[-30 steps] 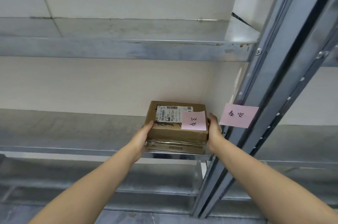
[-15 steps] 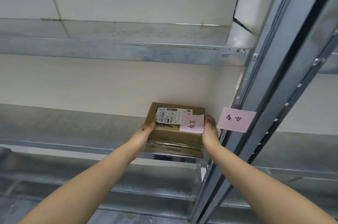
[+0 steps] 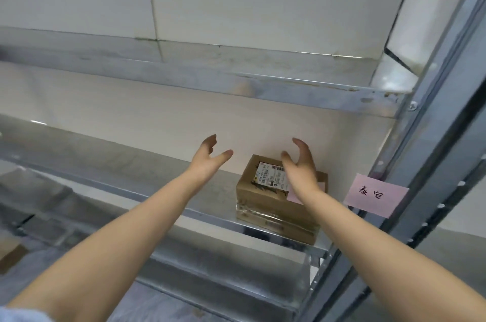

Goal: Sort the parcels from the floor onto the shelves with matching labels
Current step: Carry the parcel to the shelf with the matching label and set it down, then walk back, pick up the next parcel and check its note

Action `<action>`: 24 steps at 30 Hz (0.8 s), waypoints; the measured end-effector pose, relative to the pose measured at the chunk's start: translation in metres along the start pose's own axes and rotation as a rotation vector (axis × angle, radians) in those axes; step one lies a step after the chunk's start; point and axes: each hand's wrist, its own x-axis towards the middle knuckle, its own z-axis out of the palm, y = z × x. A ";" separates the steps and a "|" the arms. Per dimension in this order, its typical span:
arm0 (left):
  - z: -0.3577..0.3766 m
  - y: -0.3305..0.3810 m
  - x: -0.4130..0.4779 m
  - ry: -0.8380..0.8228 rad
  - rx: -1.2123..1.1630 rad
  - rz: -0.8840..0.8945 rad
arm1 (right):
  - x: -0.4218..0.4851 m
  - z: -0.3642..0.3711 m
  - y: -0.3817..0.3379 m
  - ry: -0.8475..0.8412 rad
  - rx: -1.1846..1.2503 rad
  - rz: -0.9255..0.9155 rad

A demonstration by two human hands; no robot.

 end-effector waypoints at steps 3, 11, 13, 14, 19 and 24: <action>-0.024 -0.006 -0.013 0.056 0.060 0.010 | 0.001 0.025 -0.010 -0.154 0.012 0.001; -0.109 -0.051 -0.074 0.331 0.040 -0.127 | -0.025 0.117 -0.021 -0.588 -0.028 -0.107; -0.130 -0.062 -0.094 0.413 0.002 -0.174 | -0.039 0.143 -0.023 -0.680 -0.027 -0.131; -0.140 -0.068 -0.103 0.448 -0.005 -0.195 | -0.046 0.156 -0.025 -0.719 -0.026 -0.142; -0.187 -0.093 -0.140 0.595 0.007 -0.252 | -0.076 0.218 -0.046 -0.851 -0.015 -0.198; -0.243 -0.106 -0.169 0.714 0.001 -0.266 | -0.111 0.283 -0.080 -0.963 0.029 -0.234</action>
